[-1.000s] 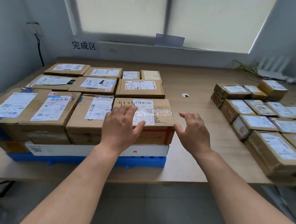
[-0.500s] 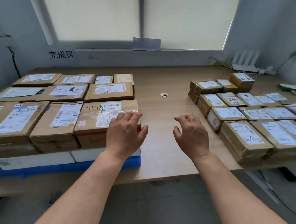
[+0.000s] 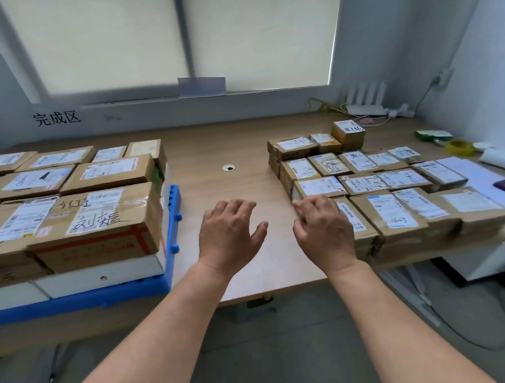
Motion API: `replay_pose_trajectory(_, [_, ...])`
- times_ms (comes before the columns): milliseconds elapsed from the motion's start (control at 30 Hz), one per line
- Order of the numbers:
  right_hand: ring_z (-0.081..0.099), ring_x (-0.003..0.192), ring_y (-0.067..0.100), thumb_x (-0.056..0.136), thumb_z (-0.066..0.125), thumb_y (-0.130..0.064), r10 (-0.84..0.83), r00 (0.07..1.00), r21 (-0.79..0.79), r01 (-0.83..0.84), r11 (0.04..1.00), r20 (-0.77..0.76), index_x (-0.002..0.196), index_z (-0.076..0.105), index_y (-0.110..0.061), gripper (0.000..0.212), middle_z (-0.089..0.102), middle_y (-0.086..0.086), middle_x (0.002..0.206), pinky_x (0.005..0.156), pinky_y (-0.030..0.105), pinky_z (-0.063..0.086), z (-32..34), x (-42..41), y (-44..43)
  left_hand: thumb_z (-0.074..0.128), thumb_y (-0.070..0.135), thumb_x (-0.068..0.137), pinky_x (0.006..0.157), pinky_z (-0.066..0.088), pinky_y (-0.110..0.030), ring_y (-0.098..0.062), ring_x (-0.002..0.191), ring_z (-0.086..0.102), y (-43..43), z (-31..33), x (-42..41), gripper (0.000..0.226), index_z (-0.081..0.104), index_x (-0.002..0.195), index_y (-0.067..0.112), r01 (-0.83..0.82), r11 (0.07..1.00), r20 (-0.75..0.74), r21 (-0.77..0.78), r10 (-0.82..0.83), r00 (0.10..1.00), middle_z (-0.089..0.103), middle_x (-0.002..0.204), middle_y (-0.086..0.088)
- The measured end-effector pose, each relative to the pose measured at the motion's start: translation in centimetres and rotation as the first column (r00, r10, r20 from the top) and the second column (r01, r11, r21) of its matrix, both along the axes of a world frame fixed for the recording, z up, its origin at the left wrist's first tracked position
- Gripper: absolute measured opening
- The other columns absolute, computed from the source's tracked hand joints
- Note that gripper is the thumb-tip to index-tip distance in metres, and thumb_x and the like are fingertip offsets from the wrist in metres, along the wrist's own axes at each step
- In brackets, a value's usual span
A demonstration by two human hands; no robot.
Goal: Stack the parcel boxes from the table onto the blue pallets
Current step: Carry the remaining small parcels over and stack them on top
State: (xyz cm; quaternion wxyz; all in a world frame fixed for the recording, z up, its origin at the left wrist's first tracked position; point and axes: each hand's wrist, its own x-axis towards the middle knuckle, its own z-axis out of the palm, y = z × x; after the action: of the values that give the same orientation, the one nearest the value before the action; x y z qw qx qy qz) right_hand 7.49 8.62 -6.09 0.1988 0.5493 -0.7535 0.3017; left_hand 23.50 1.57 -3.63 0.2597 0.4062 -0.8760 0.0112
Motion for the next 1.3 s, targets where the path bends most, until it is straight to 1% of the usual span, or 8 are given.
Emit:
replay_pose_trajectory(133, [0.063, 0.080, 0.028, 0.071, 0.076, -0.010, -0.012, 0.999, -0.014, 0.012, 1.000, -0.031, 0.102, 0.071, -0.012, 0.032, 0.065, 0.011, 0.092, 0.064, 0.036, 0.052, -0.2, -4.2, 2.8, 0.049, 0.052, 0.090, 0.096, 0.037, -0.035, -0.021, 0.121, 0.049, 2.5, -0.6, -4.6, 0.053, 0.052, 0.132, 0.021, 0.019, 1.000, 0.033, 0.009, -0.020, 0.999, 0.058, 0.130, 0.000])
replay_pose_trajectory(300, [0.063, 0.081, 0.031, 0.069, 0.076, -0.012, -0.041, 0.999, 0.026, 0.042, 0.999, -0.035, 0.104, 0.070, -0.012, 0.035, 0.065, 0.012, 0.093, 0.065, 0.039, 0.054, -0.9, -9.5, 5.7, 0.053, 0.050, 0.088, 0.097, 0.037, -0.036, -0.023, 0.120, 0.051, 5.6, -1.4, -10.1, 0.052, 0.054, 0.130, 0.019, 0.055, 0.998, 0.016, 0.016, -0.055, 0.998, 0.059, 0.128, -0.001])
replay_pose_trajectory(500, [0.064, 0.085, 0.029, 0.069, 0.078, -0.013, -0.077, 0.997, 0.069, 0.078, 0.995, -0.012, 0.111, 0.067, -0.010, 0.044, 0.064, 0.012, 0.095, 0.066, 0.040, 0.055, -1.9, -14.4, 8.5, 0.042, 0.056, 0.091, 0.107, 0.029, -0.032, -0.015, 0.134, 0.034, 7.4, -2.8, -15.2, 0.060, 0.034, 0.144, 0.027, 0.076, 0.995, 0.079, 0.066, -0.081, 0.994, 0.039, 0.147, 0.008])
replay_pose_trajectory(700, [0.065, 0.086, 0.032, 0.066, 0.079, -0.011, -0.105, 0.994, 0.128, 0.101, 0.987, 0.030, 0.111, 0.067, -0.008, 0.046, 0.064, 0.013, 0.095, 0.070, 0.043, 0.056, -2.8, -17.5, 9.4, 0.040, 0.056, 0.092, 0.110, 0.025, -0.033, -0.016, 0.138, 0.028, 7.6, -4.3, -18.5, 0.068, 0.019, 0.149, 0.027, 0.080, 0.984, 0.098, 0.161, -0.097, 0.991, 0.029, 0.153, 0.006])
replay_pose_trajectory(867, [0.063, 0.090, 0.032, 0.072, 0.075, -0.015, -0.113, 0.991, 0.200, 0.097, 0.975, 0.072, 0.115, 0.065, -0.010, 0.044, 0.063, 0.013, 0.099, 0.074, 0.044, 0.055, -3.9, -19.5, 8.8, 0.037, 0.058, 0.093, 0.113, 0.023, -0.034, -0.018, 0.141, 0.023, 7.0, -5.9, -20.3, 0.070, 0.011, 0.151, 0.028, 0.059, 0.964, 0.103, 0.261, -0.089, 0.991, 0.023, 0.156, 0.004])
replay_pose_trajectory(1000, [0.056, 0.108, 0.029, 0.086, 0.063, -0.020, -0.122, 0.982, 0.285, 0.077, 0.956, 0.144, 0.128, 0.057, -0.012, 0.043, 0.058, 0.012, 0.115, 0.086, 0.041, 0.050, -4.8, -20.2, 7.8, 0.036, 0.058, 0.093, 0.112, 0.024, -0.035, -0.017, 0.142, 0.021, 6.1, -7.3, -21.1, 0.071, 0.009, 0.151, 0.027, 0.022, 0.939, 0.111, 0.342, -0.063, 0.992, 0.020, 0.157, 0.004])
replay_pose_trajectory(1133, [0.045, 0.122, 0.022, 0.095, 0.049, -0.026, -0.101, 0.970, 0.382, 0.009, 0.924, 0.223, 0.140, 0.043, -0.016, 0.047, 0.049, 0.008, 0.130, 0.097, 0.031, 0.042, -5.8, -20.1, 6.1, 0.038, 0.058, 0.093, 0.110, 0.030, -0.036, -0.018, 0.140, 0.023, 4.9, -8.7, -21.2, 0.073, 0.008, 0.151, 0.026, -0.040, 0.901, 0.090, 0.433, 0.001, 0.996, 0.020, 0.156, 0.004])
replay_pose_trajectory(1300, [0.037, 0.133, 0.024, 0.098, 0.044, -0.029, -0.160, 0.939, 0.517, -0.021, 0.856, 0.303, 0.144, 0.034, -0.015, 0.049, 0.041, 0.009, 0.144, 0.105, 0.035, 0.036, -7.3, -19.7, 3.7, 0.041, 0.053, 0.094, 0.106, 0.034, -0.036, -0.019, 0.139, 0.026, 3.4, -9.8, -21.4, 0.072, 0.009, 0.151, 0.023, -0.079, 0.817, 0.065, 0.571, 0.051, 0.997, 0.025, 0.154, 0.001])
